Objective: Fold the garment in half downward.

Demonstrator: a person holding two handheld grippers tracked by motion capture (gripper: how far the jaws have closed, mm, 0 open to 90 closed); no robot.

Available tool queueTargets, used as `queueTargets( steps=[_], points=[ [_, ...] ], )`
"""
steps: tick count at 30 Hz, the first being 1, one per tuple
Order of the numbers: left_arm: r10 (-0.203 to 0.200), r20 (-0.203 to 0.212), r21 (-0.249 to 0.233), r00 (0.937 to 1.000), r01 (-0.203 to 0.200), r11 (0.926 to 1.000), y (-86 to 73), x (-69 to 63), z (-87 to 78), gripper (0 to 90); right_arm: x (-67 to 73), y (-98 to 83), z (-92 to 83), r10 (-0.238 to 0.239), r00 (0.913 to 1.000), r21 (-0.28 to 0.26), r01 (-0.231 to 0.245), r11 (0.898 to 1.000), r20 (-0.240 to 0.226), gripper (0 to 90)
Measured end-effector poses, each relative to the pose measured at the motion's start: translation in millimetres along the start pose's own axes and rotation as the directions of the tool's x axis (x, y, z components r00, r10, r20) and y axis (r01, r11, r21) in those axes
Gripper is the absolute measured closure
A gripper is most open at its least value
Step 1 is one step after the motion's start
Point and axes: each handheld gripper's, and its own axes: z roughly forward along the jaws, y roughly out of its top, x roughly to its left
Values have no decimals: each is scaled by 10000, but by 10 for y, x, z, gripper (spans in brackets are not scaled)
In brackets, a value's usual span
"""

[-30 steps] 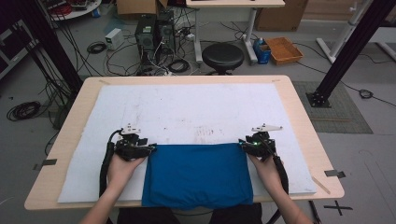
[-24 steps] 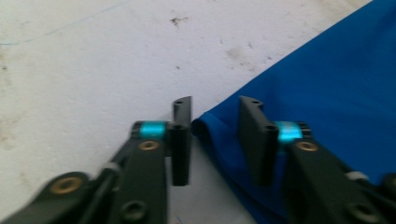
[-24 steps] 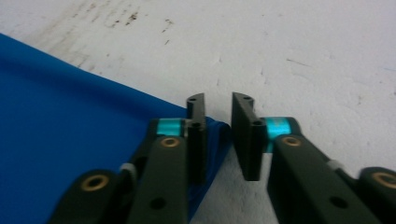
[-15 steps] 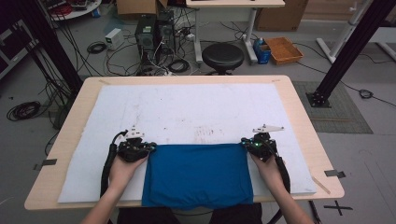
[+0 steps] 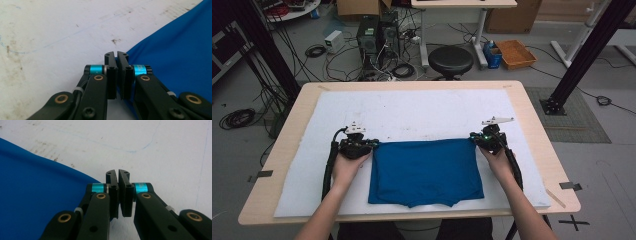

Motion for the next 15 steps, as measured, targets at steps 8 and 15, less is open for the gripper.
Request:
queueTargets(
  steps=[8,15],
  points=[
    [45,-221,13,9997,-44,10000,24,37,60,862,-42,-10,105,-23,9997,80,21,10000,226,873],
    [136,-619,-315,9980,-156,9994,45,36,-16,650,-33,14,11,-34,9990,-459,55,9989,456,702]
  ],
)
